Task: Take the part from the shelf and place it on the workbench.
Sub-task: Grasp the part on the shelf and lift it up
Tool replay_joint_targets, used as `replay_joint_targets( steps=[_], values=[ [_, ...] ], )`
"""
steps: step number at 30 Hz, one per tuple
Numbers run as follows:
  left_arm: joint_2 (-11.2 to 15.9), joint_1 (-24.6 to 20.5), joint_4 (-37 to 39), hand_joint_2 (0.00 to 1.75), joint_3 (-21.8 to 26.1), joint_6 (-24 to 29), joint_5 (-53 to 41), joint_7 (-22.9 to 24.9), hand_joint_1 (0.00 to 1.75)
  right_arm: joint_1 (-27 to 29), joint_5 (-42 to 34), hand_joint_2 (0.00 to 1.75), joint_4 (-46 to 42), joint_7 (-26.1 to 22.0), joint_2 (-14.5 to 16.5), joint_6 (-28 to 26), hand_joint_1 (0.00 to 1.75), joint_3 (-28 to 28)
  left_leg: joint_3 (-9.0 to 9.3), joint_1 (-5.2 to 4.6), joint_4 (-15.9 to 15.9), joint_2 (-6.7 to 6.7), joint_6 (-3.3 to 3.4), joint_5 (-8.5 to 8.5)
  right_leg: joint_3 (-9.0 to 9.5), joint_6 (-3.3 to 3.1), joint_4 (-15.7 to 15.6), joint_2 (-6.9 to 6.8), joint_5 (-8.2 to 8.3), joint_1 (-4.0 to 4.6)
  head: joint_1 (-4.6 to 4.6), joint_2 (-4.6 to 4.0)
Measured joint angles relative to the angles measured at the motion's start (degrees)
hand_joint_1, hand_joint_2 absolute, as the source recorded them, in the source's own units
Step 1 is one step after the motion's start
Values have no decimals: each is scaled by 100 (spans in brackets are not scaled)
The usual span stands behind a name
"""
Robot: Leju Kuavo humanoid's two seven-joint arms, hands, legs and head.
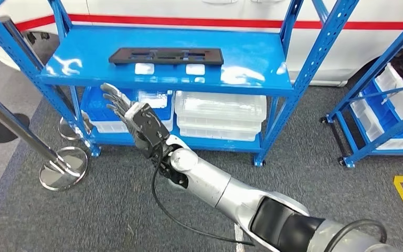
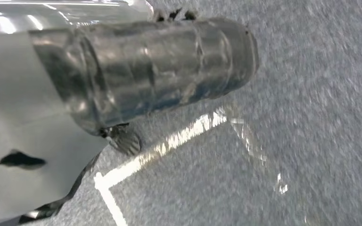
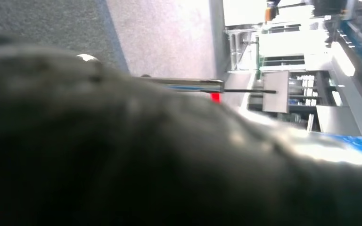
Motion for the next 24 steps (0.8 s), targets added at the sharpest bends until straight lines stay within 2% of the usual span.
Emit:
replay_joint_targets(
  steps=[2,3,4,5,6,7,8,9,10,12,13,14,15,16,17,18,19,20,22,23,24],
  values=[
    [-15,2,0,0,-1,1,-4,19,0,12,-5,0,9,-1,-10,-4,0,-22,-415,-1,732,11,-18,-210,82,-47,-12,39,-53,12,-4,1],
    [-17,14,0,0,-1,2,-5,28,0,27,-10,0,16,-1,-18,-9,0,-31,-617,0,1021,11,-21,-236,122,-58,-10,76,-82,18,-3,1],
    [-17,31,0,0,-1,2,-5,38,0,42,-19,0,23,-1,-27,-19,0,-40,-745,-1,1125,10,-17,-146,166,-60,-8,125,-115,22,-3,1],
    [-17,42,0,0,-1,2,-5,46,0,52,-29,0,28,-1,-34,-31,0,-48,-775,-2,1013,3,-4,61,216,-58,-5,183,-151,25,-3,1],
    [-17,45,0,0,-1,2,-7,54,0,53,-40,0,30,-1,-39,-43,0,-54,-711,-3,705,-26,17,351,272,-51,-3,245,-191,27,-3,1],
    [-16,43,0,0,-1,1,-9,62,0,52,-51,0,31,-1,-42,-53,0,-58,-607,1,359,-109,49,604,323,-40,-7,306,-233,21,-2,0],
    [-16,42,1,0,-2,0,-11,70,0,40,-58,0,33,-1,-47,-61,0,-62,-500,1,68,-215,78,793,352,-21,-2,362,-265,24,0,-1],
    [-16,36,1,0,-3,-1,-15,76,0,30,-65,0,34,1,-50,-67,0,-66,-412,-4,-128,-301,102,866,356,5,-3,418,-285,10,0,0],
    [-15,31,2,0,-4,-1,-19,80,0,23,-69,0,36,3,-55,-70,0,-69,-363,-17,-205,-356,121,849,342,35,-6,471,-296,-14,3,0],
    [-16,13,3,0,-7,-5,-24,86,0,18,-73,0,33,6,-63,-77,0,-85,-262,-24,-353,-282,156,765,314,99,-38,567,-305,-48,3,1],
    [-15,2,3,0,-8,-11,-24,87,0,15,-73,0,30,3,-68,-78,0,-97,-198,-11,-438,-233,176,729,302,130,-32,516,-323,-40,7,1],
    [-13,-10,2,0,-9,-22,-25,86,0,6,-72,0,27,1,-73,-76,0,-109,-122,10,-532,-188,198,696,255,159,53,398,-371,-21,24,1],
    [-10,-19,2,0,-10,-39,-22,83,0,-8,-72,0,25,-2,-75,-74,0,-117,-41,29,-620,-150,216,663,142,190,269,239,-462,-5,42,1],
    [-4,-18,2,0,-13,-58,-15,79,0,-15,-72,0,28,-5,-79,-72,0,-122,5,24,-636,-122,228,645,-32,218,593,79,-571,-6,59,1],
    [2,-5,3,0,-16,-76,-8,77,0,-12,-72,0,39,-6,-83,-70,0,-123,49,22,-648,-96,238,613,-249,243,970,-9,-680,-18,74,1],
    [7,18,4,0,-18,-89,1,75,0,0,-72,0,52,-8,-87,-70,0,-124,89,21,-643,-71,243,576,-456,265,1282,-42,-730,-32,74,1],
    [10,46,5,0,-20,-98,9,75,0,16,-73,0,69,-8,-92,-69,0,-124,131,23,-632,-53,242,533,-591,278,1421,-52,-676,-46,74,1],
    [12,71,6,0,-20,-107,14,75,0,24,-79,0,86,-15,-97,-62,0,-124,176,27,-618,-41,238,488,-632,282,1357,-58,-514,-57,75,1],
    [12,91,7,0,-21,-144,25,73,0,3,-97,0,108,-50,-98,-13,0,-124,273,37,-584,-30,208,385,-448,272,732,-77,-21,-66,75,1],
    [15,83,7,0,-21,-170,30,71,0,-22,-105,0,120,-80,-91,30,0,-124,303,28,-564,-31,179,337,-318,260,422,-85,149,-53,74,1],
    [25,72,7,0,-21,-200,45,68,0,-53,-108,0,137,-116,-76,82,0,-123,315,18,-553,-32,144,301,-204,236,179,-90,206,-42,76,1]
  ],
)
